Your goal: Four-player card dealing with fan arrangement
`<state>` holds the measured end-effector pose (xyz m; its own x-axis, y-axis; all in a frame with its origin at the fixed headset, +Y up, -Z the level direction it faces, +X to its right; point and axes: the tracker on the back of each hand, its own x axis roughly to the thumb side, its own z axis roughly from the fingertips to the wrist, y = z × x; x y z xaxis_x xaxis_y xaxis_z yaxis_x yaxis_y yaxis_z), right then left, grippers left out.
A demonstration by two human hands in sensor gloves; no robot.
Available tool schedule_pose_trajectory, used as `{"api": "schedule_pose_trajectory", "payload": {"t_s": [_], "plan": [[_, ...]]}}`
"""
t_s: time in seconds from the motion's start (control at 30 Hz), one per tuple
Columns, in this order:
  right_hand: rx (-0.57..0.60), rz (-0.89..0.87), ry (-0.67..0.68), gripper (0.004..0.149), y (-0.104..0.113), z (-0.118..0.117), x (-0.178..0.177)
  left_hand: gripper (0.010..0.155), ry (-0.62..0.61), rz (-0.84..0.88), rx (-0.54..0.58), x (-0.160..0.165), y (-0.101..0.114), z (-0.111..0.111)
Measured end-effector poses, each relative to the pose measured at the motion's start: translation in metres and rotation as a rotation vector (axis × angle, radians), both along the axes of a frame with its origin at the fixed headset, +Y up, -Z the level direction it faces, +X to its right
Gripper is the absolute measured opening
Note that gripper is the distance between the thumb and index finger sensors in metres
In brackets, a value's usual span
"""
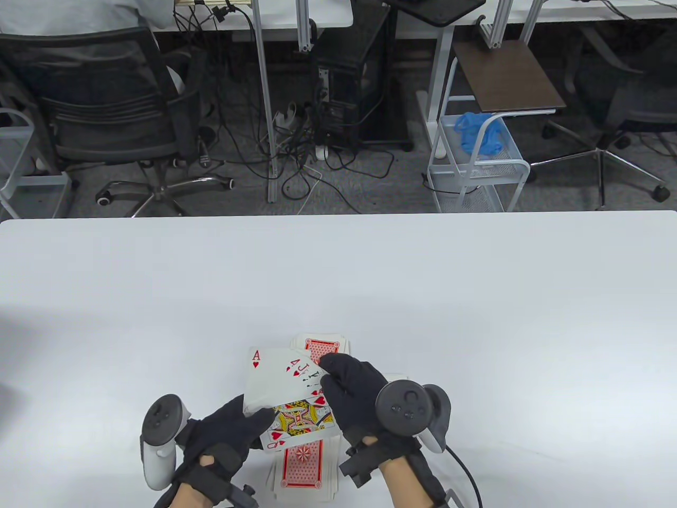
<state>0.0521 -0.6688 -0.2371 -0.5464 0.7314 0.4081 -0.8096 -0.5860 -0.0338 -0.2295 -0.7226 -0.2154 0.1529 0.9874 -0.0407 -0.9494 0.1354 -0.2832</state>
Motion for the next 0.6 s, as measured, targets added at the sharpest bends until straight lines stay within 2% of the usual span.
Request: {"api": "schedule_pose_trajectory", "payload": {"t_s": [0.03,0.1,0.17,0.2,0.3,0.43,0.5,0.6], "plan": [[0.005,0.012,-0.021,0.059,-0.0001,0.0003,0.0001,0.045,-0.007,-0.060,0.028,-0.0002,0.0017,-0.0002],[0.018,0.082,-0.073,0.056,-0.0002,0.0018,-0.0019,0.045,-0.057,-0.078,0.054,0.0035,0.0044,-0.0003],[0.038,0.153,-0.081,0.041,0.0001,0.0027,-0.0066,0.045,-0.059,-0.080,0.050,0.0078,0.0058,0.0005],[0.048,0.161,-0.072,0.038,0.0011,0.0029,-0.0073,0.045,-0.046,-0.089,0.044,0.0076,0.0041,0.0009],[0.011,0.116,-0.021,0.041,0.0016,0.0022,-0.0069,0.045,-0.049,-0.010,-0.003,0.0069,-0.0003,-0.0001],[0.039,0.094,-0.066,0.050,-0.0014,0.0030,-0.0068,0.045,-0.047,-0.030,0.032,0.0061,0.0048,0.0011],[0.017,0.131,-0.028,0.041,0.0001,0.0010,-0.0071,0.045,-0.034,-0.020,0.015,0.0059,0.0047,0.0020],[-0.039,-0.025,0.058,0.048,-0.0039,-0.0027,-0.0023,0.045,-0.015,0.038,-0.002,0.0025,0.0026,0.0013]]}}
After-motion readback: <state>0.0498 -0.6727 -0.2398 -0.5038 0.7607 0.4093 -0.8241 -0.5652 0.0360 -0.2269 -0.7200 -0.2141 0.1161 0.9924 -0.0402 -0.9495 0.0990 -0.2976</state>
